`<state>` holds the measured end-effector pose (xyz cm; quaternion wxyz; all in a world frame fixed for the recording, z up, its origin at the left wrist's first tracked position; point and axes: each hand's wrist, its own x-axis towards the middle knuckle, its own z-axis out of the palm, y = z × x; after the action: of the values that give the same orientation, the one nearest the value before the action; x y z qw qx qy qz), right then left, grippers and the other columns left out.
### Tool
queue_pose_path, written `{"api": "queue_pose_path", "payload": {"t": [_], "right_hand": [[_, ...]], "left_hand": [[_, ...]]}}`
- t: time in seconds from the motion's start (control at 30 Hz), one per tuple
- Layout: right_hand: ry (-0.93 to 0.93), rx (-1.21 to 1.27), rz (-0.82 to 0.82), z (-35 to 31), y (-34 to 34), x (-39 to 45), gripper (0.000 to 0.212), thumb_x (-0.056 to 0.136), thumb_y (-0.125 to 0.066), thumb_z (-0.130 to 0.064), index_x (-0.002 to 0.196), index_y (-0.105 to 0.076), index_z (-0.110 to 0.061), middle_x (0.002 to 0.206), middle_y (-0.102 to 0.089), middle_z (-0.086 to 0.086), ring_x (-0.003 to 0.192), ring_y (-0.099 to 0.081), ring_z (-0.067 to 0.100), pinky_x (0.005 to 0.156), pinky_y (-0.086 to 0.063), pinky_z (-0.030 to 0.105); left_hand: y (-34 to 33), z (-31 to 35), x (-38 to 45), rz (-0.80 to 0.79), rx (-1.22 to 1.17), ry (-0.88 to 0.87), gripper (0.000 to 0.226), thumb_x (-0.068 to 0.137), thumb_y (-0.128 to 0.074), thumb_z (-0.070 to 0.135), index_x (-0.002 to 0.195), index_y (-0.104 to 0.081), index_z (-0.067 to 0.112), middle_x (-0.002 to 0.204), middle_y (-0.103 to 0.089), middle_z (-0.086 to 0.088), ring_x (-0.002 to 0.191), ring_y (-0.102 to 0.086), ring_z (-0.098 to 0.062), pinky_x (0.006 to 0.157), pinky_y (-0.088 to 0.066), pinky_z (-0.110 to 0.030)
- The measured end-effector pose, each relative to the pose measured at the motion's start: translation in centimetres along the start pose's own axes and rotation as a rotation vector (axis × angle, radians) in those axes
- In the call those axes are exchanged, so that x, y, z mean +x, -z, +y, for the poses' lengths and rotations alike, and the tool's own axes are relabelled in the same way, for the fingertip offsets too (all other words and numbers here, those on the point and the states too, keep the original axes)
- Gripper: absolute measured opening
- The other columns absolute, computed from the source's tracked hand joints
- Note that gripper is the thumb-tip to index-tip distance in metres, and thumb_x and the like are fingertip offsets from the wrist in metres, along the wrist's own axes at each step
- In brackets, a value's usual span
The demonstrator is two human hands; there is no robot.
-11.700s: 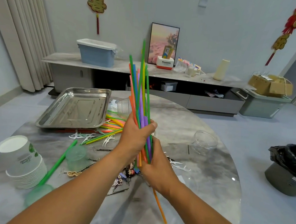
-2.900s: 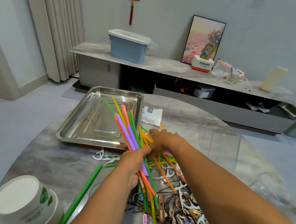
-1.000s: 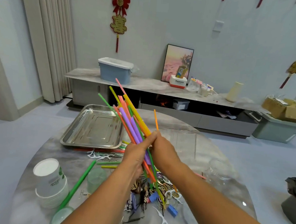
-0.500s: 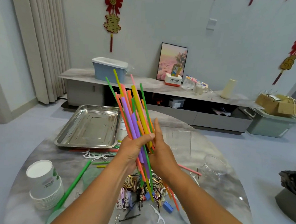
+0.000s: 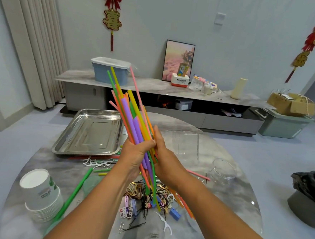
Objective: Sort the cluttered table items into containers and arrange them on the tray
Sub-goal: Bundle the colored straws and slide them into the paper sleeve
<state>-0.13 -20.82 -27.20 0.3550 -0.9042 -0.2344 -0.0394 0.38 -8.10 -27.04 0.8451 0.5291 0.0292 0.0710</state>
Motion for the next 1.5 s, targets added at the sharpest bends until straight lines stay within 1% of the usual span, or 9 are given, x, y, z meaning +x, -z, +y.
{"api": "queue_pose_path", "payload": {"t": [0.07,0.27,0.43,0.53,0.73,1.0,1.17,1.27,1.5], "right_hand": [[0.008,-0.046,-0.037,-0.4,0.4,0.0,0.116,0.094,-0.060,-0.005,0.145,0.029,-0.060,0.117,-0.069,0.014,0.084,-0.068,0.026,0.073,-0.059,0.044],[0.028,-0.030,-0.094,-0.4,2.1,0.2,0.118,0.092,-0.068,-0.012,0.148,0.025,-0.059,0.139,-0.060,0.001,0.089,-0.062,0.014,0.068,-0.049,0.023],[-0.124,0.110,-0.128,0.9,1.5,-1.3,0.117,0.086,-0.076,-0.014,0.154,0.011,-0.054,0.122,-0.066,-0.007,0.096,-0.070,0.009,0.084,-0.060,0.038],[-0.176,0.173,-0.076,2.1,0.5,-2.3,0.101,0.087,-0.075,-0.014,0.157,-0.011,-0.050,0.132,-0.061,-0.009,0.105,-0.067,0.007,0.090,-0.059,0.041],[-0.328,0.181,-0.009,4.5,-1.3,-4.2,0.047,0.092,-0.070,-0.021,0.132,-0.055,-0.042,0.092,-0.069,-0.008,0.078,-0.066,0.008,0.079,-0.060,0.042],[-0.567,0.282,0.200,7.2,-2.0,-6.1,0.012,0.101,-0.061,-0.021,0.112,-0.066,-0.022,0.071,-0.059,-0.010,0.047,-0.047,-0.002,0.047,-0.037,0.016],[-0.613,0.252,0.369,6.7,-1.2,-5.9,0.017,0.107,-0.044,-0.024,0.108,-0.061,-0.026,0.074,-0.061,-0.003,0.061,-0.052,0.012,0.056,-0.040,0.030],[-0.500,0.375,0.457,5.0,-0.4,-5.1,0.021,0.108,-0.043,-0.036,0.112,-0.064,-0.032,0.097,-0.067,-0.009,0.093,-0.063,0.009,0.075,-0.050,0.027],[-0.218,0.649,0.241,-0.2,-0.3,-2.8,0.032,0.106,-0.041,-0.051,0.135,-0.049,-0.062,0.134,-0.062,-0.021,0.125,-0.055,-0.008,0.101,-0.045,0.018]], "left_hand": [[-0.1,0.0,0.0,0.011,-0.015,-0.021,0.018,0.085,-0.068,-0.006,0.097,-0.068,0.008,0.075,-0.071,-0.011,0.072,-0.072,-0.024,0.062,-0.058,-0.033],[-0.5,0.9,0.4,-0.012,-0.022,-0.051,0.014,0.088,-0.065,-0.006,0.098,-0.068,0.003,0.082,-0.068,-0.019,0.077,-0.071,-0.032,0.067,-0.061,-0.041],[-0.4,2.1,0.5,0.033,-0.032,-0.084,0.012,0.081,-0.073,-0.004,0.085,-0.074,0.007,0.087,-0.073,-0.020,0.084,-0.073,-0.034,0.081,-0.061,-0.050],[-0.5,3.0,0.9,0.054,-0.004,-0.152,0.014,0.080,-0.073,-0.005,0.092,-0.071,0.002,0.088,-0.071,-0.020,0.085,-0.071,-0.033,0.083,-0.060,-0.049],[-0.5,5.0,1.7,0.088,-0.008,-0.258,0.027,0.084,-0.067,-0.010,0.110,-0.061,-0.013,0.088,-0.070,-0.017,0.084,-0.070,-0.029,0.082,-0.060,-0.044],[0.7,6.2,2.7,0.258,0.010,-0.401,0.049,0.071,-0.076,0.003,0.114,-0.059,-0.009,0.081,-0.071,-0.004,0.075,-0.069,-0.024,0.071,-0.059,-0.039],[1.6,5.5,2.6,0.299,0.077,-0.421,0.032,0.074,-0.074,0.002,0.102,-0.063,0.010,0.072,-0.070,0.012,0.068,-0.068,-0.009,0.063,-0.055,-0.025],[1.3,4.4,2.2,0.218,0.137,-0.357,0.035,0.077,-0.075,-0.005,0.109,-0.063,0.003,0.076,-0.071,0.008,0.069,-0.068,-0.011,0.066,-0.057,-0.027],[-1.0,2.0,0.2,-0.039,0.190,-0.222,0.031,0.081,-0.078,-0.003,0.106,-0.067,0.013,0.088,-0.077,0.000,0.081,-0.075,-0.017,0.068,-0.060,-0.030]]}}
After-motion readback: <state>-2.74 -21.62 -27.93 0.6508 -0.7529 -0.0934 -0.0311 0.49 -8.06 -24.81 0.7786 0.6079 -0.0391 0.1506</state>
